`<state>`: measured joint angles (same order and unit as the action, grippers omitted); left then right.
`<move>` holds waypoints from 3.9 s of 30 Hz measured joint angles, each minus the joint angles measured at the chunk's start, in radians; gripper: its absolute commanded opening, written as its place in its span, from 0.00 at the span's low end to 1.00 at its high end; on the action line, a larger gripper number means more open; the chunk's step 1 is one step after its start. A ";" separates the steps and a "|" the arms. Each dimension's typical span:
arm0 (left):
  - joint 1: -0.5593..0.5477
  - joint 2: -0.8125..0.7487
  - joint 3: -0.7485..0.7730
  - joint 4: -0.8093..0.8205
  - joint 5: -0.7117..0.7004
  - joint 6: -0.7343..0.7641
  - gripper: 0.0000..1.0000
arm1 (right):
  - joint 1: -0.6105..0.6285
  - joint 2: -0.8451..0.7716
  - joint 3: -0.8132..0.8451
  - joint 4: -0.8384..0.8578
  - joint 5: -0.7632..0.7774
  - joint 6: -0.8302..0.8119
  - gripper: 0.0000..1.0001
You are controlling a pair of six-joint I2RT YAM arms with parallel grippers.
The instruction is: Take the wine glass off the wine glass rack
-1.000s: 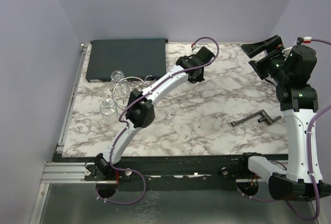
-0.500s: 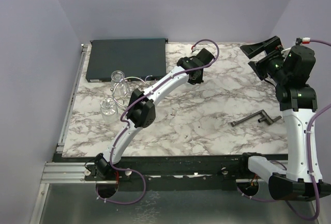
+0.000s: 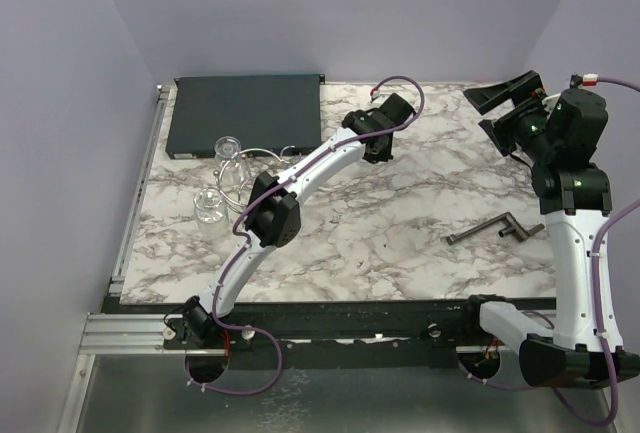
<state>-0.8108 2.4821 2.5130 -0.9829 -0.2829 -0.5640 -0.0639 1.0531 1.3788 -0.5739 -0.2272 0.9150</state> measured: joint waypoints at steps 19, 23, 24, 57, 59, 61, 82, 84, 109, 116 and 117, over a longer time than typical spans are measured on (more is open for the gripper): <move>-0.002 0.000 0.000 -0.002 -0.026 0.011 0.35 | 0.000 -0.003 -0.019 0.005 -0.006 0.001 0.98; -0.002 0.000 0.001 -0.002 -0.027 0.017 0.37 | 0.000 -0.003 -0.019 0.005 -0.008 0.001 0.98; -0.003 0.000 0.006 -0.003 -0.027 0.020 0.38 | 0.000 -0.002 -0.019 0.005 -0.010 0.001 0.98; -0.048 -0.240 0.068 -0.004 -0.043 0.049 0.46 | 0.000 -0.002 -0.022 0.004 -0.118 -0.035 0.98; -0.049 -0.268 0.068 -0.003 -0.043 0.050 0.48 | 0.000 -0.004 -0.032 0.005 -0.140 -0.041 0.98; -0.051 -0.306 0.068 -0.003 -0.043 0.050 0.49 | 0.000 -0.010 -0.060 0.004 -0.167 -0.045 0.98; -0.053 -0.884 -0.302 0.069 -0.129 0.053 0.54 | 0.621 0.071 -0.267 0.178 -0.162 0.096 0.85; -0.053 -0.927 -0.335 0.080 -0.137 0.053 0.54 | 0.701 0.095 -0.267 0.209 -0.145 0.121 0.83; -0.053 -1.093 -0.516 0.129 -0.164 0.048 0.55 | 0.959 0.366 -0.278 0.455 -0.090 0.298 0.50; -0.053 -1.094 -0.516 0.129 -0.164 0.048 0.55 | 0.973 0.385 -0.271 0.469 -0.091 0.301 0.44; -0.053 -1.094 -0.516 0.129 -0.164 0.048 0.55 | 0.976 0.389 -0.269 0.471 -0.090 0.301 0.43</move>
<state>-0.8642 1.3880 1.9968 -0.8536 -0.4465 -0.5156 0.9119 1.4418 1.1103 -0.1028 -0.3176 1.2163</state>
